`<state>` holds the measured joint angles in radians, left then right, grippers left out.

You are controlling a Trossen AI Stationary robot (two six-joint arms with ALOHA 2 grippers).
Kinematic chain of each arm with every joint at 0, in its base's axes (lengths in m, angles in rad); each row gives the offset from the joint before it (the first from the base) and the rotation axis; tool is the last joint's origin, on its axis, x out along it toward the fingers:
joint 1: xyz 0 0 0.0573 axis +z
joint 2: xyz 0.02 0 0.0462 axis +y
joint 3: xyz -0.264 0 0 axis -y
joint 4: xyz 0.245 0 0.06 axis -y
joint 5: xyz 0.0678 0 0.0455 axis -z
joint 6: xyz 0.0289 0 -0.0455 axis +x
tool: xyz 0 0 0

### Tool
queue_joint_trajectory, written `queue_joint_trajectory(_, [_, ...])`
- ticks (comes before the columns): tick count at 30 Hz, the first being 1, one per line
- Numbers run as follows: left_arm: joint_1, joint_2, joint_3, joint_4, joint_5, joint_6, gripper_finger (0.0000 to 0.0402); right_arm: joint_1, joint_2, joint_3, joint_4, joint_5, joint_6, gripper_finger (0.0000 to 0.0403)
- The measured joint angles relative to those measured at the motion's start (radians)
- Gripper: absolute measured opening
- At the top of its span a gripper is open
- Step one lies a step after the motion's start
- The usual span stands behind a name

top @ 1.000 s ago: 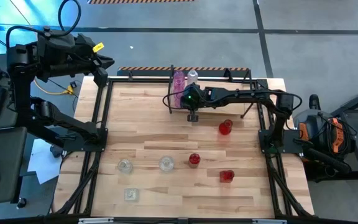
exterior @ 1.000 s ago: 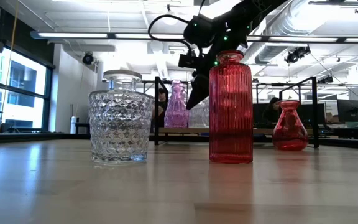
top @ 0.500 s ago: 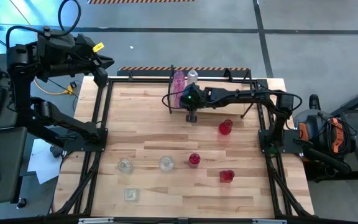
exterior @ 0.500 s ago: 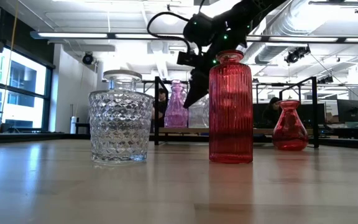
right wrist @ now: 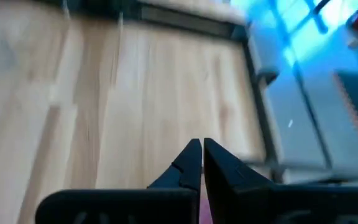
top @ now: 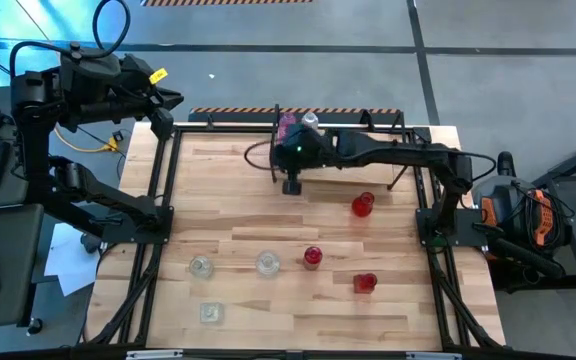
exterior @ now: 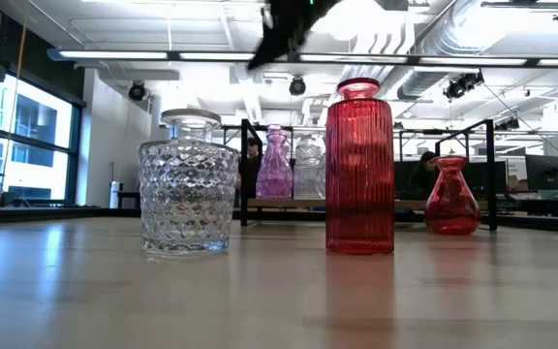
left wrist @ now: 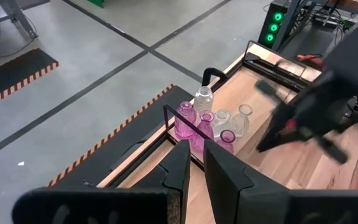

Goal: Sort vases onto shelf
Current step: Align the violet vase with the other violet vase on the shelf

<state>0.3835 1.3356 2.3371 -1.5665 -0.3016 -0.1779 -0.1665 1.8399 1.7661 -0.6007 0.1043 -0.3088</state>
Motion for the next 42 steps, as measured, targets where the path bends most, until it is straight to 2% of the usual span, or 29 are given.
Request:
queue_joint_trajectory(4, [0.000,0.001,-0.044,0.003,-0.003,0.042,0.0035,0.016,0.000,0.187,-0.098,0.059,-0.038,0.0000])
queue_joint_trajectory(8, [0.000,-0.027,-0.190,0.045,-0.003,0.048,0.0035,0.019,-0.001,0.349,-0.273,0.183,-0.085,0.0000])
queue_joint_trajectory(12, [0.000,-0.129,-0.457,0.201,0.019,0.033,0.0035,-0.025,-0.003,0.445,-0.502,0.204,-0.024,0.0000])
queue_joint_trajectory(15, [-0.001,-0.230,-0.708,0.380,0.075,-0.003,0.0035,-0.075,-0.003,0.433,-0.687,0.205,0.063,0.0000])
queue_joint_trajectory(19, [-0.001,-0.372,-0.984,0.553,0.098,-0.077,0.0035,-0.139,-0.040,0.281,-0.769,0.199,0.121,0.0000])
queue_joint_trajectory(24, [-0.001,-0.504,-1.179,0.648,0.115,-0.218,0.0035,-0.216,-0.170,-0.048,-0.652,0.148,0.129,0.0000])
queue_joint_trajectory(27, [-0.001,-0.556,-1.221,0.658,0.156,-0.277,0.0035,-0.273,-0.288,-0.244,-0.520,0.110,0.144,0.0000])
queue_joint_trajectory(31, [-0.001,-0.588,-1.242,0.673,0.164,-0.301,0.0035,-0.394,-0.409,-0.481,-0.312,-0.133,0.178,0.0000])
queue_joint_trajectory(33, [-0.001,-0.594,-1.249,0.703,0.162,-0.305,0.0035,-0.452,-0.435,-0.572,-0.266,-0.207,0.202,0.0000])
queue_joint_trajectory(37, [-0.001,-0.586,-1.252,0.747,0.162,-0.294,0.0035,-0.526,-0.423,-0.684,-0.198,-0.275,0.205,0.0000])
queue_joint_trajectory(42, [-0.001,-0.560,-1.252,0.758,0.164,-0.315,0.0035,-0.551,-0.348,-0.706,-0.135,-0.348,0.138,0.0000])
